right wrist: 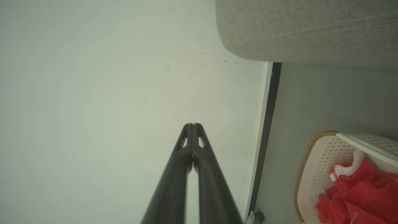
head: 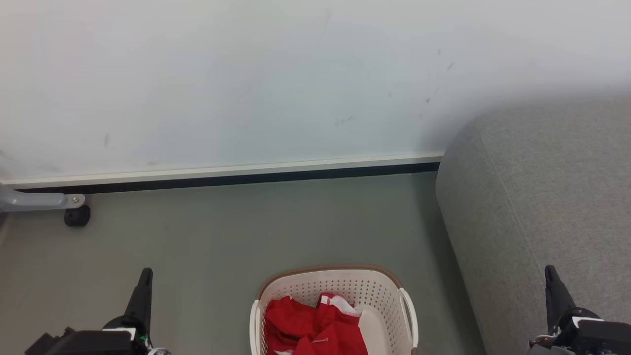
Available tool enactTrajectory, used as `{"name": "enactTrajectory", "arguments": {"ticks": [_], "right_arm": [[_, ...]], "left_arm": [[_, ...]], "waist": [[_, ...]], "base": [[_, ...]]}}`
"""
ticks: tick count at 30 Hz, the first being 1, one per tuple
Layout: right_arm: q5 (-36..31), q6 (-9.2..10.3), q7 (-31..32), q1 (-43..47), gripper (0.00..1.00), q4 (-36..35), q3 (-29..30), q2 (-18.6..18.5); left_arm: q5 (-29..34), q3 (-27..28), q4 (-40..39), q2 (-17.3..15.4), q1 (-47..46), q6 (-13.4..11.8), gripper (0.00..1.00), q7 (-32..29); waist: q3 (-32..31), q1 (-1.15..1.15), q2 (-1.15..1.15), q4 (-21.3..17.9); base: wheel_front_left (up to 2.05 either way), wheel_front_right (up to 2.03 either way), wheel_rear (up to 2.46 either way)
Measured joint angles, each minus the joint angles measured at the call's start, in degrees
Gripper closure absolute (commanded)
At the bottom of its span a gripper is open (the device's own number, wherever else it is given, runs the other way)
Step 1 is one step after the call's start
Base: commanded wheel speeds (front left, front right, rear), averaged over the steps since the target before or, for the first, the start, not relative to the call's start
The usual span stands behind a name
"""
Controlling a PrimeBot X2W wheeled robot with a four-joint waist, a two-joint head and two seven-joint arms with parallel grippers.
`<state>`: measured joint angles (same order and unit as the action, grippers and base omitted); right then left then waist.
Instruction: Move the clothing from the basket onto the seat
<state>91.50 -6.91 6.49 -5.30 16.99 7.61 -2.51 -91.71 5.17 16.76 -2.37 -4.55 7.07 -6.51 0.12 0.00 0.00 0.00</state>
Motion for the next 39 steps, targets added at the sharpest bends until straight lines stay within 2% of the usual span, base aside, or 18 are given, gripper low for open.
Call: {"name": "enactTrajectory", "arguments": {"ticks": [39], "right_arm": [[0.0,0.00,0.0,0.0,1.00,0.0,0.0,0.0]], "left_arm": [[0.0,0.0,0.0,0.0,0.0,0.0,1.00,0.0]], "waist": [[0.0,0.00,0.00,0.0]], "base": [[0.00,0.00,0.00]]}}
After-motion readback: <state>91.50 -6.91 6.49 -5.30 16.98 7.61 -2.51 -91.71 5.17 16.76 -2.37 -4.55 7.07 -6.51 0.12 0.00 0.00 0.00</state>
